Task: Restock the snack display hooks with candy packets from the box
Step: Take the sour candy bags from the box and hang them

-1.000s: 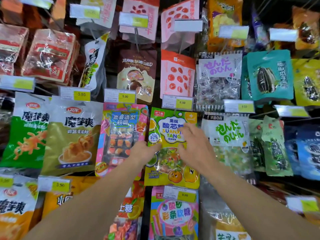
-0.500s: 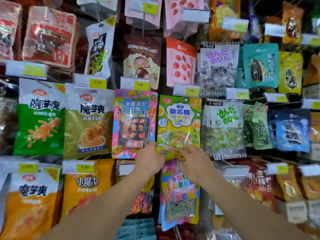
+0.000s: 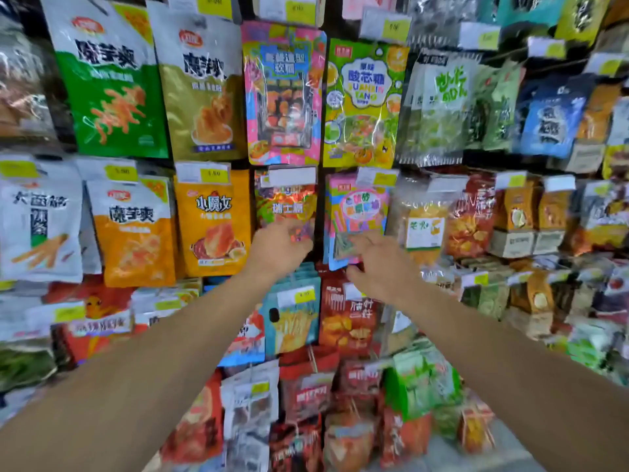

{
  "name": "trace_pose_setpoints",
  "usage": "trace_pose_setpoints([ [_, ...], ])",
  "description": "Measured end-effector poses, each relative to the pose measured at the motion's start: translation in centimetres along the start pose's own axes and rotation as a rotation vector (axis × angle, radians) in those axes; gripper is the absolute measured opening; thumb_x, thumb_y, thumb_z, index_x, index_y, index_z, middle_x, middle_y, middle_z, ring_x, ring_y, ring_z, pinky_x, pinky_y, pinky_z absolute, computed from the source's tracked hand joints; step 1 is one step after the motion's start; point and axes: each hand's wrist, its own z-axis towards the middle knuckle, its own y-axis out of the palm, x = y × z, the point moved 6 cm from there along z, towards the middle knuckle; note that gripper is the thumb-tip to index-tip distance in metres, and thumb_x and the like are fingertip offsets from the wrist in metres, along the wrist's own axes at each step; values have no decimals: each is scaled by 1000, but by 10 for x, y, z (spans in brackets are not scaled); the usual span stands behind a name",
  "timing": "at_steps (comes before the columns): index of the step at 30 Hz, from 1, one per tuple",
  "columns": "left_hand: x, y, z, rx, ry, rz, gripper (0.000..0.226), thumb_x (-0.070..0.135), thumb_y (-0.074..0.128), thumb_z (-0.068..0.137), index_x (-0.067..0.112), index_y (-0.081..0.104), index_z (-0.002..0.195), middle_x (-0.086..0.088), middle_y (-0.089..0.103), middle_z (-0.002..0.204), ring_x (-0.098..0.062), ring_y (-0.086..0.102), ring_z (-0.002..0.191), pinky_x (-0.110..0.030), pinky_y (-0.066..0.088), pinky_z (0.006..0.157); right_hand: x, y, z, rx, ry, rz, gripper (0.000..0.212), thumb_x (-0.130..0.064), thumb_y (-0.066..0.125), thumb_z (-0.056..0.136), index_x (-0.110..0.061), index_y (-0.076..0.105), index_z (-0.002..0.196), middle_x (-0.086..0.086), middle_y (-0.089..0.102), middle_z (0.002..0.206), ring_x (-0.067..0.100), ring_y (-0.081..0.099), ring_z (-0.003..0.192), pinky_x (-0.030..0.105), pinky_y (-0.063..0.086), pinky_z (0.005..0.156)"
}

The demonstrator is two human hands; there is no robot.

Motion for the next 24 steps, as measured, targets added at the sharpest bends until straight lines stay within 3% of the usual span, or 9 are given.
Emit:
trace_pose_setpoints([
  [6,-65,18,-123,-85,-194,0,45,26,66,89,13,60,131,-4,59,136,-19,57,123,-24,39,99,-36,64,-99,-153,-86,44,61,-37,58,88,-14,43,142,8,45,144,34,43,131,39,38,107],
  [10,-108,29,-212,-179,-346,-23,57,37,69,77,13,62,128,-5,61,133,-21,55,126,-28,40,105,-62,112,-167,-295,-129,105,63,-39,57,90,-11,41,143,10,43,143,37,40,131,45,41,107],
  [12,-128,29,-249,-189,-407,8,50,31,70,82,12,62,128,-6,61,133,-19,57,124,-24,33,105,-75,135,-197,-357,-151,144,59,-37,56,90,-10,43,141,12,44,141,38,41,130,43,41,105],
  [14,-148,30,-284,-208,-457,28,45,27,68,87,12,62,129,-9,61,134,-21,58,123,-28,39,105,-91,160,-225,-406,-162,171,60,-37,56,90,-10,43,142,11,45,141,37,41,130,43,41,106],
  [17,-180,32,-327,-259,-536,41,54,43,64,79,15,65,125,-7,64,131,-25,59,120,-38,45,102,-116,198,-258,-494,-163,190,61,-38,58,88,-11,43,141,10,46,140,36,42,128,41,40,105],
  [24,-287,41,-396,-281,-800,-79,44,29,69,85,22,62,128,4,61,131,-17,59,119,-31,44,103,-178,296,-303,-735,-131,243,60,-34,55,90,-11,41,144,9,43,142,33,40,130,40,41,104],
])
